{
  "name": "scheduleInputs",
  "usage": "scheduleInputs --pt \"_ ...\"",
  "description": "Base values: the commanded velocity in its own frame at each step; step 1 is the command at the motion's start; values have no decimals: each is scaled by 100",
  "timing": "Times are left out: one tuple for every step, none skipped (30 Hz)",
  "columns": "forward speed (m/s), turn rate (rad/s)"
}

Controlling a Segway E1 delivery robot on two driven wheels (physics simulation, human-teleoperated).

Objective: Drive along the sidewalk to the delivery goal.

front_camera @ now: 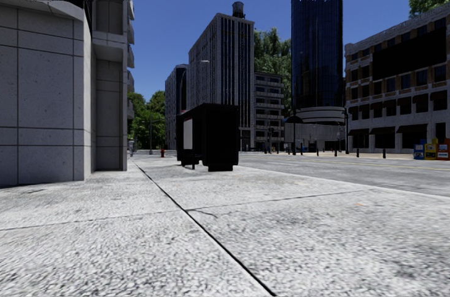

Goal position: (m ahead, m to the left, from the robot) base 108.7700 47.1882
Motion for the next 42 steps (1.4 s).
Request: scheduleInputs --pt "200 0" --pt "200 0" --pt "200 0" --pt "200 0" --pt "200 0" --pt "200 0" --pt "200 0" --pt "200 0" --pt "200 0" --pt "200 0" --pt "200 0" --pt "200 0" --pt "200 0" --pt "200 0" --pt "200 0" --pt "200 0" --pt "200 0" --pt "200 0" --pt "200 0" --pt "200 0" --pt "200 0" --pt "200 0" --pt "200 0" --pt "200 0" --pt "200 0" --pt "200 0" --pt "200 0" --pt "200 0" --pt "200 4" --pt "200 6" --pt "200 14" --pt "200 14" --pt "200 19" --pt "200 21" --pt "200 21" --pt "200 22" --pt "200 22" --pt "200 27" --pt "200 33" --pt "200 35" --pt "200 41" --pt "200 43"
